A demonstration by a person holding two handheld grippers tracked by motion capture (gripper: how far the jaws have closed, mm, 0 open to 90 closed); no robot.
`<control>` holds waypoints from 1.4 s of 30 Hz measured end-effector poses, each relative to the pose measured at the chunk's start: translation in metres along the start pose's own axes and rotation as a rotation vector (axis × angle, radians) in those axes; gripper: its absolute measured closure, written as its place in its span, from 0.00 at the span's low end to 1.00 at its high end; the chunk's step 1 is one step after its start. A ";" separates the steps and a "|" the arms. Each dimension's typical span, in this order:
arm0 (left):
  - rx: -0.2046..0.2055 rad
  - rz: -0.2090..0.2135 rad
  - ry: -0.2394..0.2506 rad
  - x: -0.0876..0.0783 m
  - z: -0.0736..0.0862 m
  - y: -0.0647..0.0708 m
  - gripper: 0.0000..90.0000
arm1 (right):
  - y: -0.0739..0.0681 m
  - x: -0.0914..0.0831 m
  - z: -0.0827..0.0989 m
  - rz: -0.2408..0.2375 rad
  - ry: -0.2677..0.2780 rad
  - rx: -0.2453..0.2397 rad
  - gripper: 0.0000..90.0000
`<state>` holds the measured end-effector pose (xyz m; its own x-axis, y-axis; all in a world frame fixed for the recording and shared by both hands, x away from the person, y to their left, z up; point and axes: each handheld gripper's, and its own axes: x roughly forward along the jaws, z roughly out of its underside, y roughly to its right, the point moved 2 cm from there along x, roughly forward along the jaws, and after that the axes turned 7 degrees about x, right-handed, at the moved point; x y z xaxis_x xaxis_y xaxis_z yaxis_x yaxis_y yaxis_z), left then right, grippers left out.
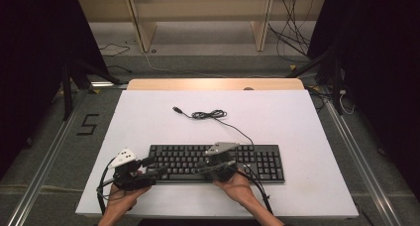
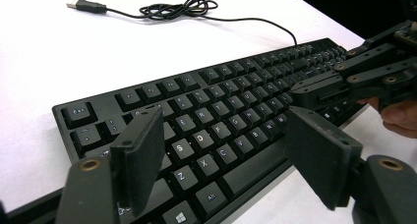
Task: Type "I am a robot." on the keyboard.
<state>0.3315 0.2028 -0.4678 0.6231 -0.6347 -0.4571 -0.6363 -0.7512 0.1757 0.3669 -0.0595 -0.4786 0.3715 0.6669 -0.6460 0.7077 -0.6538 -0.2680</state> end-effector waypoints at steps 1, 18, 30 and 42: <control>-0.001 -0.001 0.002 0.000 0.000 0.000 0.34 | 0.000 0.001 0.000 0.003 -0.001 -0.004 1.00; 0.015 0.006 0.018 -0.003 0.000 0.004 0.31 | -0.001 0.012 0.003 0.012 -0.045 -0.010 1.00; 0.017 0.006 0.023 -0.005 0.001 0.005 0.31 | -0.001 0.017 0.007 0.025 -0.053 -0.024 1.00; 0.015 -0.010 0.037 -0.006 0.001 0.002 0.31 | 0.000 0.010 0.004 -0.009 -0.014 0.015 0.87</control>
<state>0.3255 0.2053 -0.4657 0.6455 -0.6340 -0.4259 -0.6366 -0.7547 0.1587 0.3679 -0.0542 -0.4873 0.3562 0.6680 -0.6534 0.7017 -0.6530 -0.2850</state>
